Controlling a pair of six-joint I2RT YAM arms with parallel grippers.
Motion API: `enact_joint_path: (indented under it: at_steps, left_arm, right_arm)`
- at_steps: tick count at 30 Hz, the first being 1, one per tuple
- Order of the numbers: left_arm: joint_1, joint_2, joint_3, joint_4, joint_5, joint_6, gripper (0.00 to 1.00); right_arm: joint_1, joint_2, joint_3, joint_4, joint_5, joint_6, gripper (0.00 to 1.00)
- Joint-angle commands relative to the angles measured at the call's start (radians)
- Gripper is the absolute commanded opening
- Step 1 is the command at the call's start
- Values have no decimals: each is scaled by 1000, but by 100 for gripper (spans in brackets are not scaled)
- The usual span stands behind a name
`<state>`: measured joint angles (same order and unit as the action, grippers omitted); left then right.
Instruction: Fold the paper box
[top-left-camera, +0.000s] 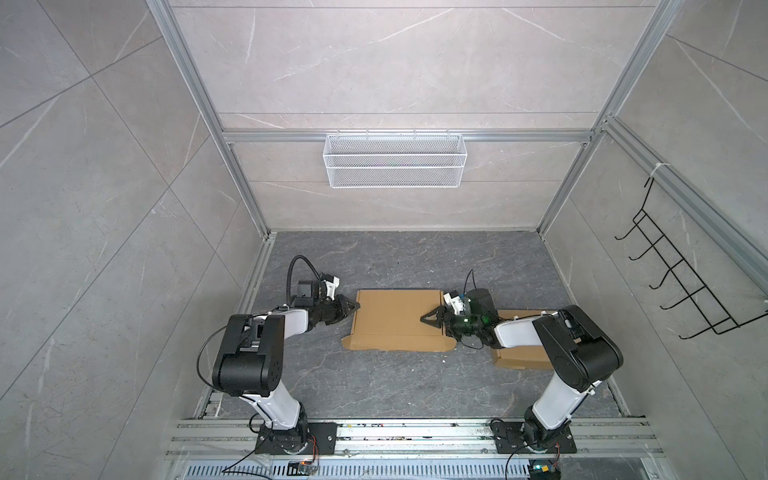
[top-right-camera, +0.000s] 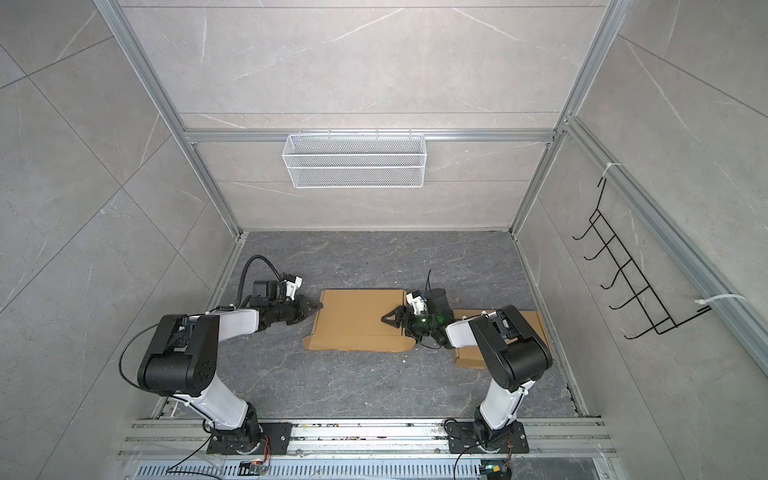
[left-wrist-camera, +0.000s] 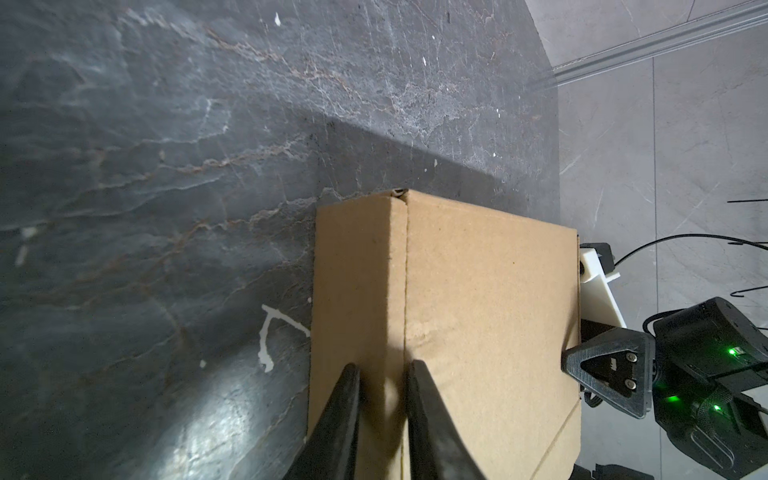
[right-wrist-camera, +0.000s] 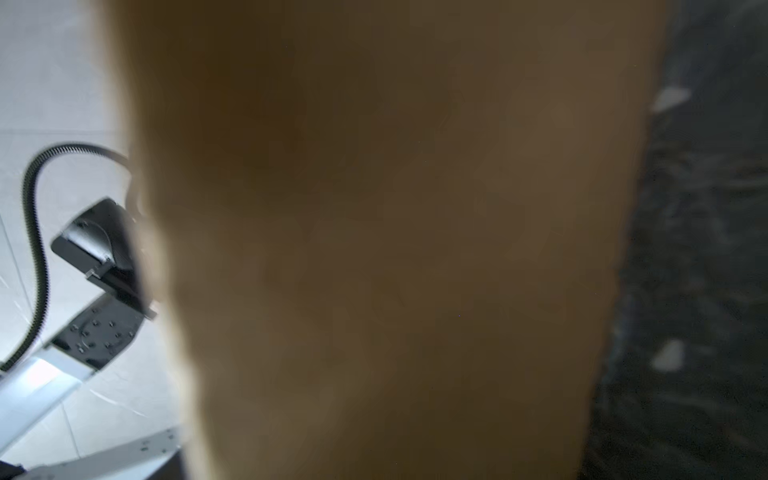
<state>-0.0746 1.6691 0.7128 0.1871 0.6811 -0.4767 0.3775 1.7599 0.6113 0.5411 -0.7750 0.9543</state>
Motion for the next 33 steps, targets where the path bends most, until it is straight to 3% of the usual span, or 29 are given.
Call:
enact_joint_path:
  at_steps: [1,8,14,17,21,23,29,33]
  left_arm:
    - [13,47,-17,-105,-114,-21,26]
    - [12,-32,0,-36,-31,-122,39]
    - [0,-279,59,-247,-149,-32,45]
    - [-74,-419,110,-405,-287,119,48]
    - [-305,-569,160,-545,-568,396,57]
    - [-394,-604,183,-596,-650,509,61]
    - [-570,-662,209,-704,-696,839,70]
    - [-655,-677,194,-715,-700,1012,83]
  right_arm:
    - [5,34,-10,137,-3,96,73]
    - [3,11,-20,171,-12,149,63]
    - [3,-27,-25,158,-9,232,62]
    - [4,-42,-30,143,-3,300,59]
    - [3,-55,-35,134,-7,415,57]
    - [3,-59,-32,139,-21,472,56]
    - [3,-87,-19,129,-47,607,56]
    - [3,-101,-8,116,-61,682,55]
